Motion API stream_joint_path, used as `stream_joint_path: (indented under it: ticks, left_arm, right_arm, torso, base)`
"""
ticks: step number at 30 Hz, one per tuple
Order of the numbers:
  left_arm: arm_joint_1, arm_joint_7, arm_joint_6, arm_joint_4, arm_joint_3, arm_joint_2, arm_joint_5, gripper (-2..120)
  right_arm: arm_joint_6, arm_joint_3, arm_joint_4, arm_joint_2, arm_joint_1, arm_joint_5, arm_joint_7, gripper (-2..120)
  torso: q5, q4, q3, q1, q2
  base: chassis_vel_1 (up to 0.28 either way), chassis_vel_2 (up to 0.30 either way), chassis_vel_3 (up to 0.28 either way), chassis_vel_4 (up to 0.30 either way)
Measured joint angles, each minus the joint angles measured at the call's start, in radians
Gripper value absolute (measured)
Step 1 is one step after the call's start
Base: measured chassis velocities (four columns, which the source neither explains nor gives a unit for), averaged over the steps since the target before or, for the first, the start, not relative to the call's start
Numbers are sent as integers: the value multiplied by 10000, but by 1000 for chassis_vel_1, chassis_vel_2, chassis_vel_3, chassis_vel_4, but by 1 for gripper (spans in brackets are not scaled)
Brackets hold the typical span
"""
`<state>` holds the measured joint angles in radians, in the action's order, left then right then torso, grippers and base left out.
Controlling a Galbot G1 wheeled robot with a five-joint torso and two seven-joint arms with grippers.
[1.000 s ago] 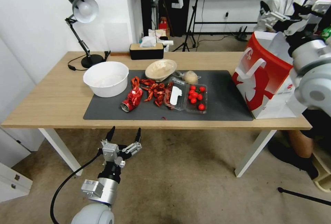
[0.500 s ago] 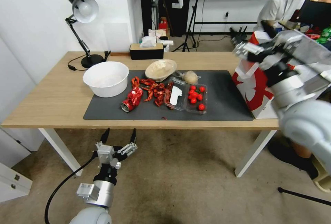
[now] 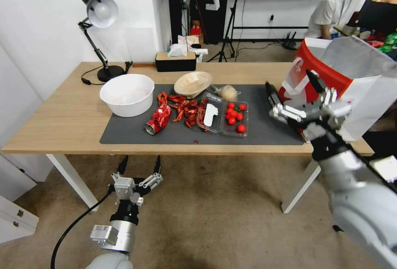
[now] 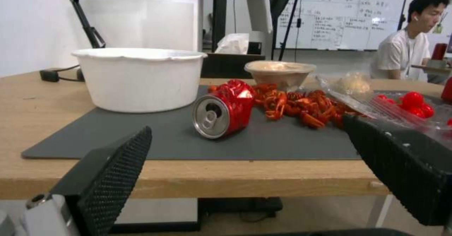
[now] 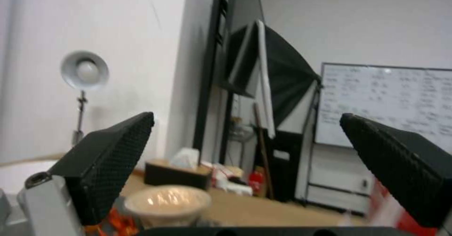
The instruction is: Pick up the trash from the table and place it into the takeout bag.
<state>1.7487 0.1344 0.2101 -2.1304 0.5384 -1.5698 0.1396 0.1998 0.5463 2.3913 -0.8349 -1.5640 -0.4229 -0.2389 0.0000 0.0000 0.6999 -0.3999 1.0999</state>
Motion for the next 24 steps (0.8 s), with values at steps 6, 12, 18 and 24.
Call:
stream_joint_path:
  ticks: [6,12,18,24]
  left_arm:
    - [22,1,10,15,1,73,1,100]
    - [9,-5,28,96,41,139,39,100]
    - [-39,-12,28,139,75,167,67,100]
    - [-86,-19,14,189,85,165,72,100]
  right_arm:
    - [1,-173,-154,-1150,-1188,1214,-230,100]
    - [10,-670,-785,-1972,-1858,2143,-538,100]
    - [10,-914,-1561,-2143,-1859,2356,-608,100]
    - [10,-1112,-2075,-2253,-1845,2386,-640,100]
  torso:
    - [-1,-2,0,0,0]
    - [-2,-1,0,0,1]
    - [0,0,1,0,0]
    - [1,0,1,0,1]
  base:
    - [0,0,0,0]
    - [0,0,0,0]
    - [0,0,0,0]
    - [0,0,0,0]
